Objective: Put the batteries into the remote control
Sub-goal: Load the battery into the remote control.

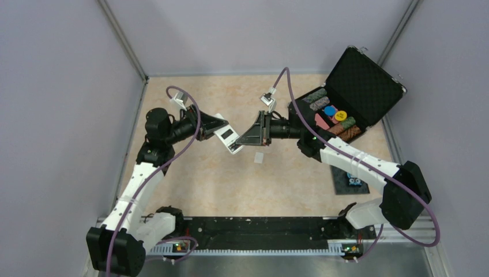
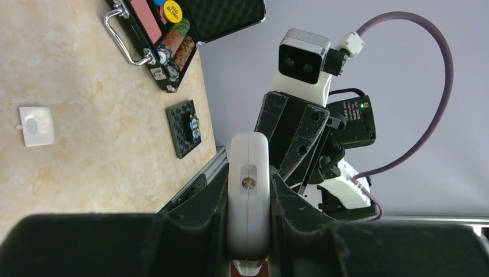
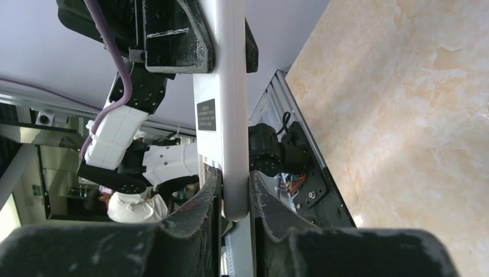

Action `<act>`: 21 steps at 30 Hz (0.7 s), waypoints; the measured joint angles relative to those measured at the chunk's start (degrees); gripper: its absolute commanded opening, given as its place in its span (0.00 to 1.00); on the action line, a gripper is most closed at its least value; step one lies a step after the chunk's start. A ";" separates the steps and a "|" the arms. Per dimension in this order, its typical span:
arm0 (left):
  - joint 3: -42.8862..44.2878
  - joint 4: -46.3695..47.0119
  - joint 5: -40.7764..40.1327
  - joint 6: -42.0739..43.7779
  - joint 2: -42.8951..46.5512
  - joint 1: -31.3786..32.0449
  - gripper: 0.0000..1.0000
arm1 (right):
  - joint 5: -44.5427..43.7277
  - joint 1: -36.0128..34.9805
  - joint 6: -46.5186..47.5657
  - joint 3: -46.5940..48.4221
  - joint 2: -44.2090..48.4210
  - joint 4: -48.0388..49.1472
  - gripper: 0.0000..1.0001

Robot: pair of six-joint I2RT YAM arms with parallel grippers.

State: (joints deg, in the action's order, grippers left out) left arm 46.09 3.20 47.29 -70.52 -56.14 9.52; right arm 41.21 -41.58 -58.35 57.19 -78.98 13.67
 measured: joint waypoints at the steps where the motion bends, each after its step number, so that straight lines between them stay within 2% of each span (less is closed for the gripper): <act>1: 0.00 0.17 0.07 0.02 0.04 0.00 0.00 | 0.11 0.02 -0.09 0.00 0.00 0.04 0.14; 2: 0.00 0.26 0.09 0.02 0.09 0.00 0.00 | 0.15 0.02 -0.17 0.00 0.00 0.15 0.20; 7: 0.00 0.26 -0.02 0.26 0.11 0.02 0.00 | -0.42 0.02 -0.68 0.00 -0.02 -0.09 0.67; 10: 0.00 0.24 -0.35 0.70 0.15 0.02 0.00 | -1.53 0.13 -0.72 0.00 -0.04 -0.37 0.79; 13: 0.00 -0.28 -1.53 2.23 0.59 0.02 0.00 | -3.08 0.22 -0.59 0.00 0.28 -1.62 0.79; 16: 0.00 -1.60 -2.89 4.46 1.66 -0.11 0.00 | -4.85 0.72 -0.26 -0.07 1.62 -3.91 0.74; 19: 0.00 -4.07 -5.16 7.32 3.13 -0.44 0.00 | -6.45 1.79 0.46 -0.09 3.26 -6.23 0.61; 21: 0.00 -7.19 -7.87 9.84 4.66 -0.68 0.00 | -8.09 2.71 2.36 -0.07 4.15 -9.20 0.56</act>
State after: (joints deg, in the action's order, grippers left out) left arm 46.09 -3.99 39.42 -60.69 -51.48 8.84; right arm 33.12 -38.87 -55.99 57.12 -74.83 4.47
